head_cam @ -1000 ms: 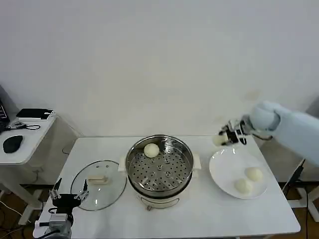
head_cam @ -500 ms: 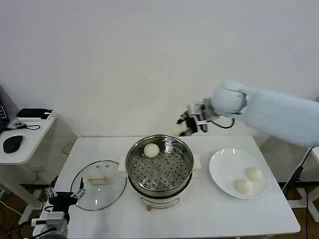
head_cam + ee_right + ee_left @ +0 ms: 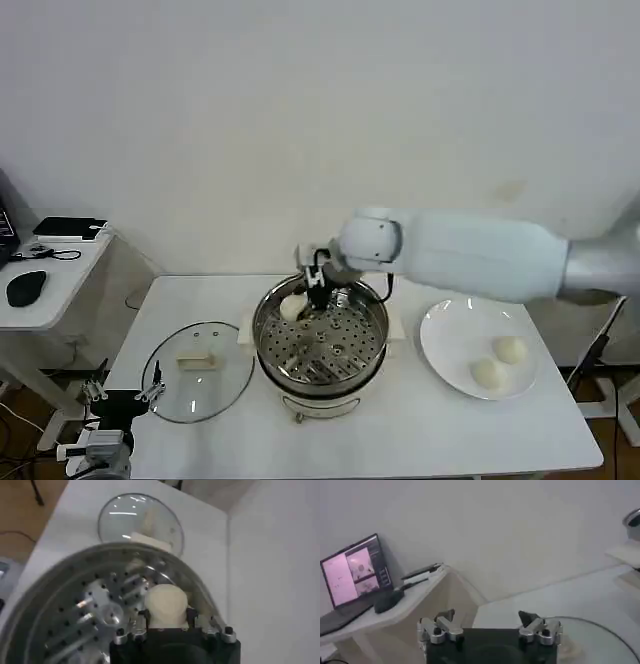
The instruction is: Take steamed baozi put them in steamer then cover it.
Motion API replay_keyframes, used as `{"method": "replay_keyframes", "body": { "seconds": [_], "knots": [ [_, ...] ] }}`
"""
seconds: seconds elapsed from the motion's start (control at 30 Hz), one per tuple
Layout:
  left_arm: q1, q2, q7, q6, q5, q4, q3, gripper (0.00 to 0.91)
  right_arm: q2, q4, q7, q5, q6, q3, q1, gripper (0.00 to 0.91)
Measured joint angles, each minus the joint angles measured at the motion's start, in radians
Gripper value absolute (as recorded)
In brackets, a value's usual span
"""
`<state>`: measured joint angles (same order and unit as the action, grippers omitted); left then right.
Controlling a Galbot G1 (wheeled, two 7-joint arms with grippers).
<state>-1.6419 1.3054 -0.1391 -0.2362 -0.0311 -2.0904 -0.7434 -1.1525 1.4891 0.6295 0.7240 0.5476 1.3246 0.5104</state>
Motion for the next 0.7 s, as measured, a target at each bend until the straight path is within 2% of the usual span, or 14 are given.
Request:
{"method": "replay_keyframes", "body": {
  "seconds": [0.17,0.23,0.27,0.33,0.7],
  "knots": [
    [-0.001,0.0,0.0,0.001,0.0,-0.004,-0.002,0.907,-0.035,-0.022,-0.009,0.004,0.014,0.0,-0.034,0.564],
    [-0.001,-0.001,0.0,0.001,0.0,-0.004,-0.002,0.907,-0.045,-0.03,-0.011,0.005,0.019,0.002,-0.041,0.615],
    [-0.001,-0.001,0.0,0.002,0.0,-0.004,-0.003,0.907,-0.049,-0.033,-0.012,0.005,0.02,0.003,-0.045,0.756],
    [-0.001,0.0,0.0,0.002,0.0,-0.003,-0.003,0.907,-0.059,-0.042,-0.017,0.004,0.021,0.004,-0.055,0.907],
    [0.003,0.001,0.002,0.003,-0.001,-0.002,0.004,0.907,-0.063,-0.045,-0.017,-0.012,0.019,-0.004,-0.047,0.907]
  ]
}}
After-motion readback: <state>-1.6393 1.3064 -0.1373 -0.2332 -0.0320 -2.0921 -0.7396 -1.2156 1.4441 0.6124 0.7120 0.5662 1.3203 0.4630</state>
